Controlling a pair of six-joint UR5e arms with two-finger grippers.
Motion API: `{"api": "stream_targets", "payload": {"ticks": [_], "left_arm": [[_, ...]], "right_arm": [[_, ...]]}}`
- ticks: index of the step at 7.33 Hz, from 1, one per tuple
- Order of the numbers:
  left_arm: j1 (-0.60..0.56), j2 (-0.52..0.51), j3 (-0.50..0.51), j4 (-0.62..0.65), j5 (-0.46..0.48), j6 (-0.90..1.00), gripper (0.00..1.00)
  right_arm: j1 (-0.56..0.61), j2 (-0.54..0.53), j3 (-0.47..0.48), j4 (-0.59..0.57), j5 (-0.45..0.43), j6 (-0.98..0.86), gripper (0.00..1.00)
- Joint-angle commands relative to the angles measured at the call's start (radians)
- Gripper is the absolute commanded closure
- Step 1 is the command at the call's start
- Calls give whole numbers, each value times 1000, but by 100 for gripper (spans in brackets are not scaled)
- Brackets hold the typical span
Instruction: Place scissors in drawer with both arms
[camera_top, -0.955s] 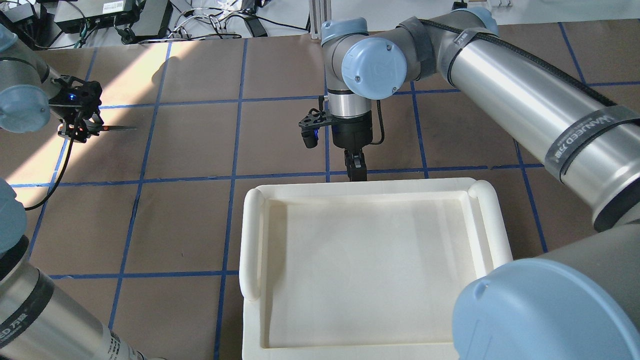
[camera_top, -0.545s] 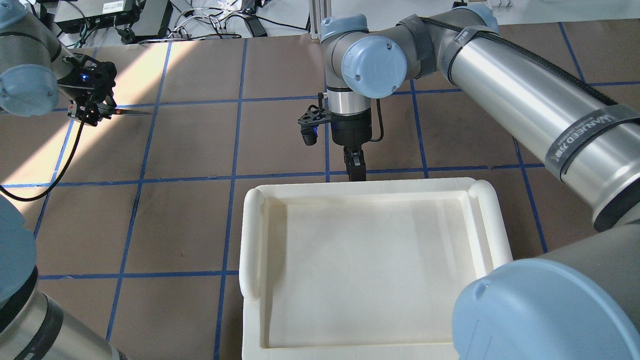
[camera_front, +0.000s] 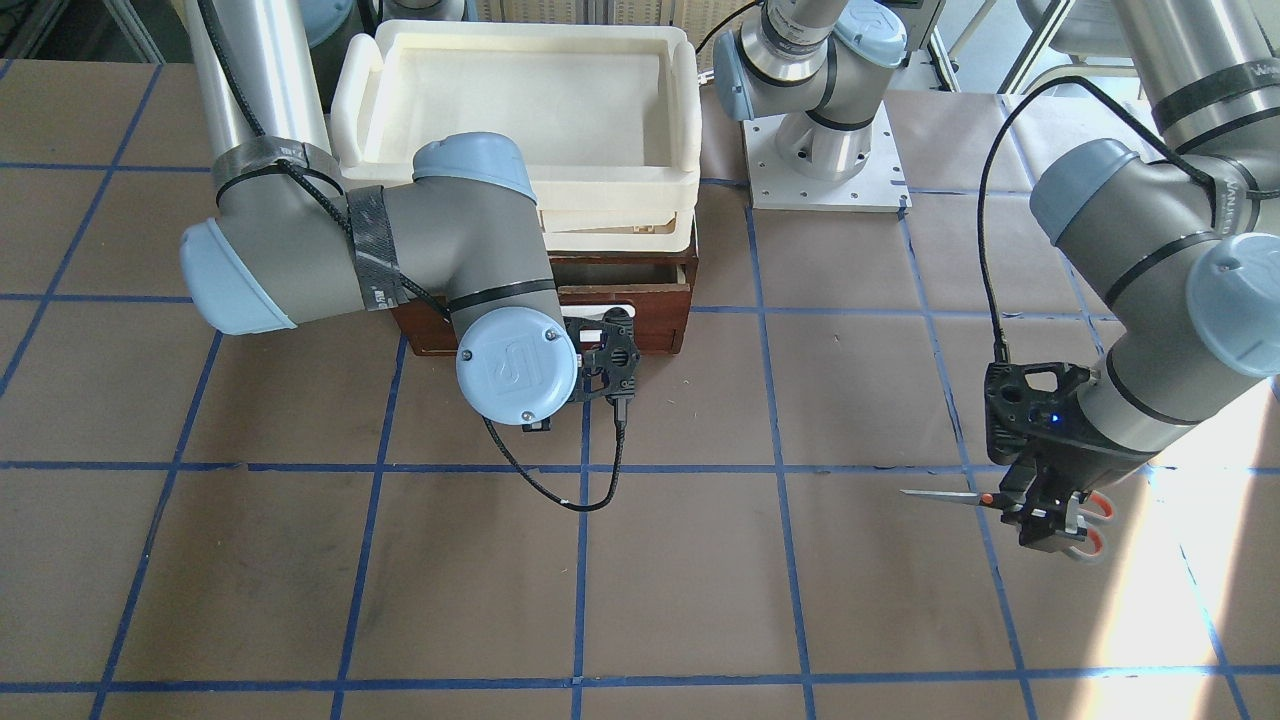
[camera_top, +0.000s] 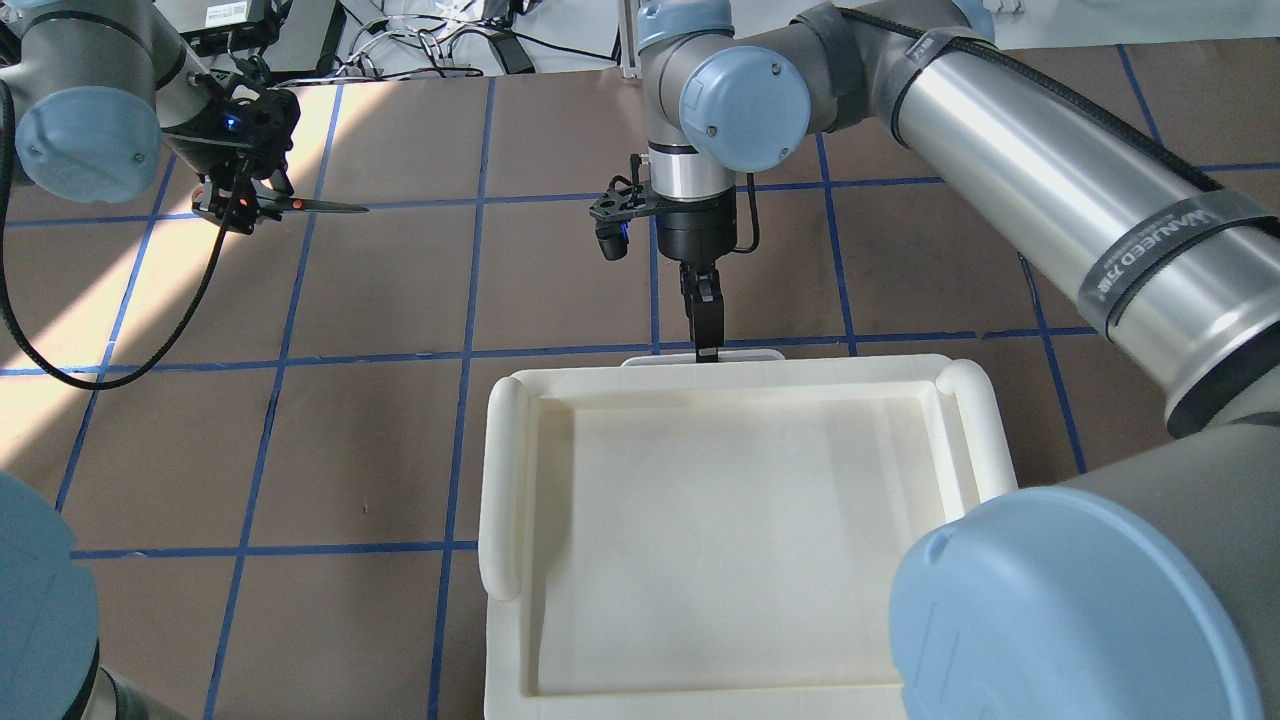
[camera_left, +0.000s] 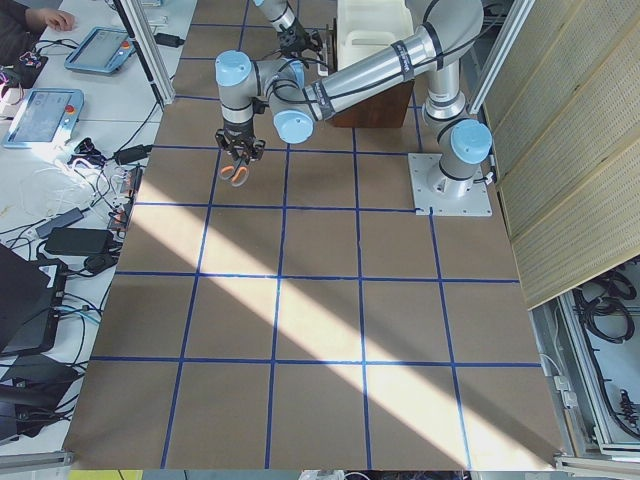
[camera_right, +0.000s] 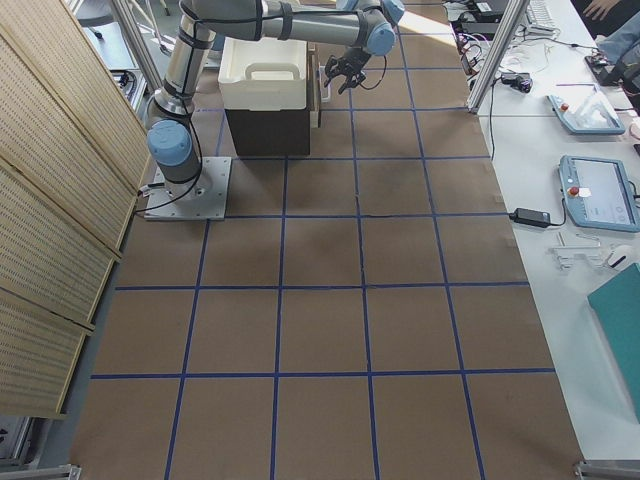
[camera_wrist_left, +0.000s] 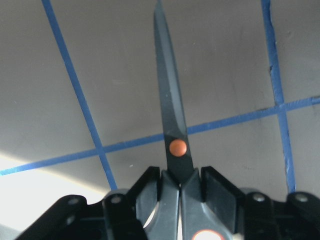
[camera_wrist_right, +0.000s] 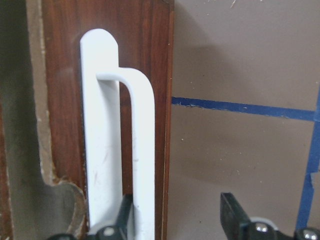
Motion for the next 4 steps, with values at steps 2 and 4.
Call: {"api": "stream_targets", "payload": {"ticks": [2, 4], "left_arm": [[-74, 29, -2, -46, -5, -113, 100], [-120, 40, -4, -58, -8, -185, 100]], "right_arm": [[-8, 18, -47, -54, -20, 0, 42], [-13, 31, -61, -126, -20, 0, 44]]}}
